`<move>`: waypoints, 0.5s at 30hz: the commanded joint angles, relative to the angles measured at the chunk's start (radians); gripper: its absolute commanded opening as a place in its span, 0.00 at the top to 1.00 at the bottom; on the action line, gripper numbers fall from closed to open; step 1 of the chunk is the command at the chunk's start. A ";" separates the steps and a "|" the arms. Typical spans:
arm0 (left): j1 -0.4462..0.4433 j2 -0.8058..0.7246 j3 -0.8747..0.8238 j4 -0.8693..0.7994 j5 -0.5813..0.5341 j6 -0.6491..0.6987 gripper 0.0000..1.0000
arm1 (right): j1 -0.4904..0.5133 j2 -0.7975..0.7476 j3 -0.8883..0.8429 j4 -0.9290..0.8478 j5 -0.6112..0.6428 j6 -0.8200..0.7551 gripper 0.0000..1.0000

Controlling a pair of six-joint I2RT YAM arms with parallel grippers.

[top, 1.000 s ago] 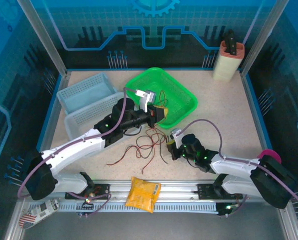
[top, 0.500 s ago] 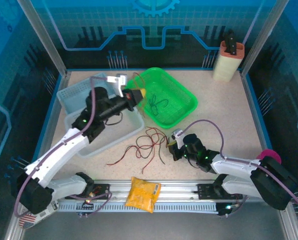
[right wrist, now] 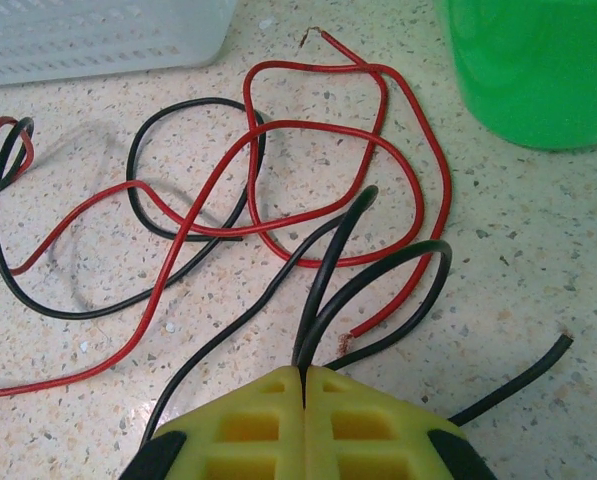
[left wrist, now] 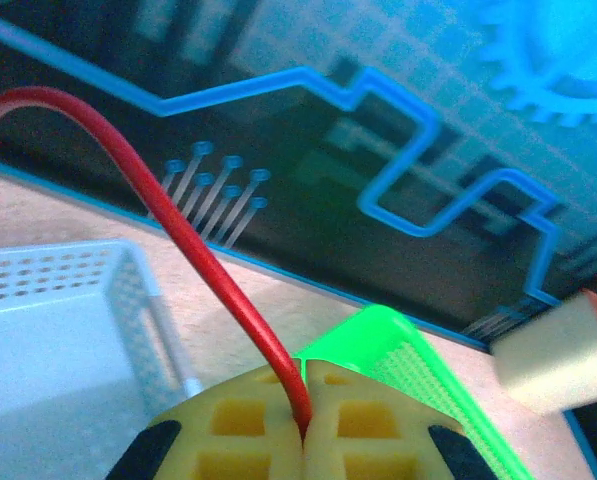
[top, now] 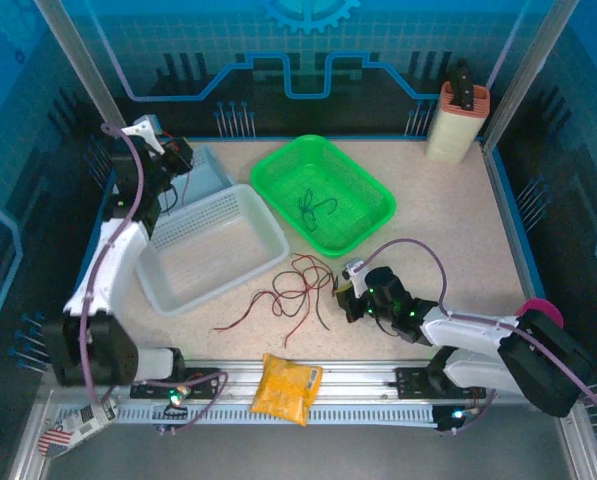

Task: Untangle the cables

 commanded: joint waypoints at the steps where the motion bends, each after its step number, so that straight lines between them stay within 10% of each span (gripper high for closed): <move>1: 0.069 0.136 0.055 0.072 0.130 -0.009 1.00 | -0.007 -0.013 0.028 -0.027 -0.014 -0.002 1.00; 15: 0.178 0.487 0.312 0.062 0.274 0.101 1.00 | -0.006 -0.058 0.022 -0.049 0.007 0.010 1.00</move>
